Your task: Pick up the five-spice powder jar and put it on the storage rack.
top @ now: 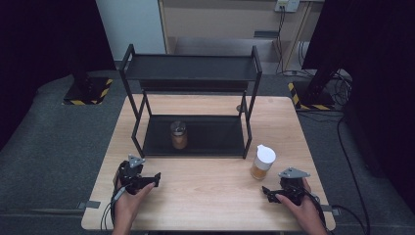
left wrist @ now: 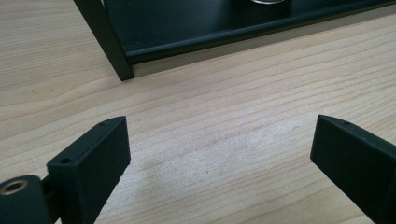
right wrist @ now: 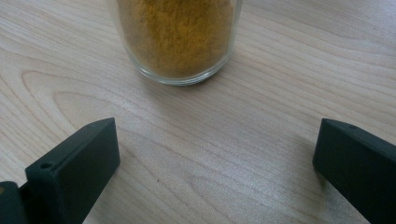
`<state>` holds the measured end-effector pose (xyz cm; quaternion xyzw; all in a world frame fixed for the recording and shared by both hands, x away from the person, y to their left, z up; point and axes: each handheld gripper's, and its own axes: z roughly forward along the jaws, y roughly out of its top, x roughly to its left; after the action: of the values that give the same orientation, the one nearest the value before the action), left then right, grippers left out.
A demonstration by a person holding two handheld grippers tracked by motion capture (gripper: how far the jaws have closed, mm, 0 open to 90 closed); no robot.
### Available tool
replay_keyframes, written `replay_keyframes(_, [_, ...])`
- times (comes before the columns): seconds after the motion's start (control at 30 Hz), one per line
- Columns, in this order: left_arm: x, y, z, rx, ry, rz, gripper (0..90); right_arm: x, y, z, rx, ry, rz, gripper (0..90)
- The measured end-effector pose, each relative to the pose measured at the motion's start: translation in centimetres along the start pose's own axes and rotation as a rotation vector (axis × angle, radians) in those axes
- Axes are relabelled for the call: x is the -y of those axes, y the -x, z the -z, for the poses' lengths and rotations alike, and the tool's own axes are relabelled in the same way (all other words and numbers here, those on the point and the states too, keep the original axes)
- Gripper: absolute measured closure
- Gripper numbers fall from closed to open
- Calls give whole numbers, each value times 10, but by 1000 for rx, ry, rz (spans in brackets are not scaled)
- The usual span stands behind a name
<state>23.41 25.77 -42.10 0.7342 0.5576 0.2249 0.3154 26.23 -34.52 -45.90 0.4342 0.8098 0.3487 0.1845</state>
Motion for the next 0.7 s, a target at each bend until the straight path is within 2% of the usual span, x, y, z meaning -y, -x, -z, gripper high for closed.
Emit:
replay_keyframes(0.23, [3,-2,-5,-8,3,-37,35,1,0,0,0,2,2,15])
replay_keyframes(0.7, [11,-10,-18,-28,-6,-36,38,1,-1,1,1,0,0,15])
